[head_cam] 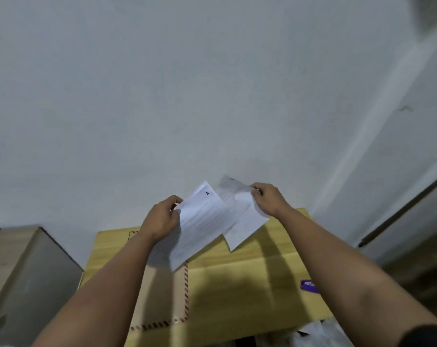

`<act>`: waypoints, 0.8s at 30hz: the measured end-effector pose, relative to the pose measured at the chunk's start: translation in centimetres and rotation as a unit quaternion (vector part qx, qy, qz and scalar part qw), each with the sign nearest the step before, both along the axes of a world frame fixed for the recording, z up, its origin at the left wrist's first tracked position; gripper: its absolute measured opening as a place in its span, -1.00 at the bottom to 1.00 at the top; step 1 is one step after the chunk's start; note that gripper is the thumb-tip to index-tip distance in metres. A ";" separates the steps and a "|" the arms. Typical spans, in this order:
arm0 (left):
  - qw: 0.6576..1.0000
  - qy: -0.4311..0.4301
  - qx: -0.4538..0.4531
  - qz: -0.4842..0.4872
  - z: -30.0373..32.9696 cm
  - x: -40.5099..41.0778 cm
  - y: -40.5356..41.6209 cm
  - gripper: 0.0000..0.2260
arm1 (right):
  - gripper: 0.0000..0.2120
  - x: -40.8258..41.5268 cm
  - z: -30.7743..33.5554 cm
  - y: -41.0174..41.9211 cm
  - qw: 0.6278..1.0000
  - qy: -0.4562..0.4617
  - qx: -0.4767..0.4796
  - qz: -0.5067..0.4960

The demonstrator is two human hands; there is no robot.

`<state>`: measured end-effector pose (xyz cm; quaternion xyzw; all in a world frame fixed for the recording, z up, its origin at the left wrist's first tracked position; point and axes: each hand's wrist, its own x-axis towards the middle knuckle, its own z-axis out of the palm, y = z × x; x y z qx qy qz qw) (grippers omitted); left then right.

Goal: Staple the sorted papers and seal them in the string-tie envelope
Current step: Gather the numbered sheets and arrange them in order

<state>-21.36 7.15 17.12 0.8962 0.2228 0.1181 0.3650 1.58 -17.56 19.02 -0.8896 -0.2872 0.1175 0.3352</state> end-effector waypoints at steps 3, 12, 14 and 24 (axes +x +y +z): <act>0.999 -0.038 0.020 0.007 2.6 -0.8 0.2 -0.83 | -0.75 -0.7 4.3 1.0 0.999 -0.022 0.043 0.018; 0.988 -0.150 0.041 0.003 8.1 -1.5 -0.1 -0.85 | -0.75 -4.7 12.0 2.4 0.986 0.070 0.111 0.104; 0.985 -0.167 0.031 0.010 8.9 -1.5 -0.4 -0.85 | -0.78 -5.4 12.9 2.5 0.982 0.090 0.118 0.117; 0.981 -0.176 -0.033 0.075 10.1 -1.8 -0.2 -0.86 | -0.79 -6.7 14.5 3.1 0.965 0.142 0.149 0.166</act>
